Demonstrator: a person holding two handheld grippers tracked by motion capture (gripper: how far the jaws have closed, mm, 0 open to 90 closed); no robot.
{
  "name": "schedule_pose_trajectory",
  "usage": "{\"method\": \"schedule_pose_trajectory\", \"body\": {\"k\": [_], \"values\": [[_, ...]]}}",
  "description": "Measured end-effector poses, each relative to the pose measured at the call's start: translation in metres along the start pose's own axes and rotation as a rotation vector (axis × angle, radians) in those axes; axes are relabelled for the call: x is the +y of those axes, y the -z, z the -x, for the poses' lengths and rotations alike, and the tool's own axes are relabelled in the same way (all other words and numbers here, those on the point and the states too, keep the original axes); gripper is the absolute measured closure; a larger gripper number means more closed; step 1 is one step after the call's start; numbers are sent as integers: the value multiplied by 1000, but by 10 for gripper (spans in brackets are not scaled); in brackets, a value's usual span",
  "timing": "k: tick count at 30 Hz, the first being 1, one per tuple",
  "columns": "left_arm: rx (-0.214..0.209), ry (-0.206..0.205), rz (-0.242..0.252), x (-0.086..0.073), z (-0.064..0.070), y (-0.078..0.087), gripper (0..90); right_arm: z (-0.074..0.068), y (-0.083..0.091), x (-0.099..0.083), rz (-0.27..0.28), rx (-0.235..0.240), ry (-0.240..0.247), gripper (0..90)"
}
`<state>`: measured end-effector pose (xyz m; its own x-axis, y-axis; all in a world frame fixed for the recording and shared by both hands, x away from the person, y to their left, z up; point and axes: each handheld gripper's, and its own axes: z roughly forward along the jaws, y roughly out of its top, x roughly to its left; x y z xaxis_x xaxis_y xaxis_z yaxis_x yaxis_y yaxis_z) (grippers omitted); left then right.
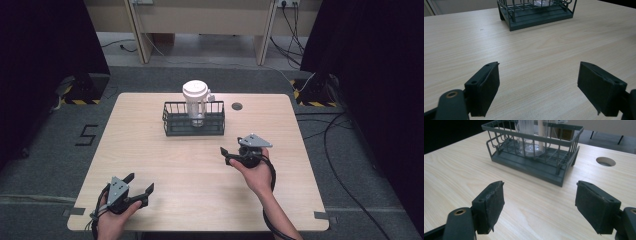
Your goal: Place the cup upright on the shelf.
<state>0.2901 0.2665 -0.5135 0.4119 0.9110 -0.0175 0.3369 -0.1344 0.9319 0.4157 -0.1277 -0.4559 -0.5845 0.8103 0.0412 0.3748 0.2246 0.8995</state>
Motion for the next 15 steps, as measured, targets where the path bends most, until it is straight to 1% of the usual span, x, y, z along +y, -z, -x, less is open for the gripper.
{"method": "schedule_pose_trajectory", "body": {"k": [1,3,4,8,9,11,12,15], "values": [[0,0,0,0,0,0,175,2,3,-3,-7,-4,7,239],[0,0,0,0,0,0,175,2,4,-4,-8,-5,6,243],[1,1,0,0,0,0,175,4,7,-8,-13,-11,7,244],[1,1,0,0,0,0,175,7,11,-12,-17,-15,0,242],[1,1,1,0,0,0,175,9,14,-16,-20,-18,-2,242],[1,1,0,0,0,0,175,10,15,-17,-19,-19,-9,242],[2,1,0,0,0,0,174,11,18,-21,-20,-21,-11,241],[1,0,0,0,0,0,175,12,20,-25,-20,-24,-12,242]]}}
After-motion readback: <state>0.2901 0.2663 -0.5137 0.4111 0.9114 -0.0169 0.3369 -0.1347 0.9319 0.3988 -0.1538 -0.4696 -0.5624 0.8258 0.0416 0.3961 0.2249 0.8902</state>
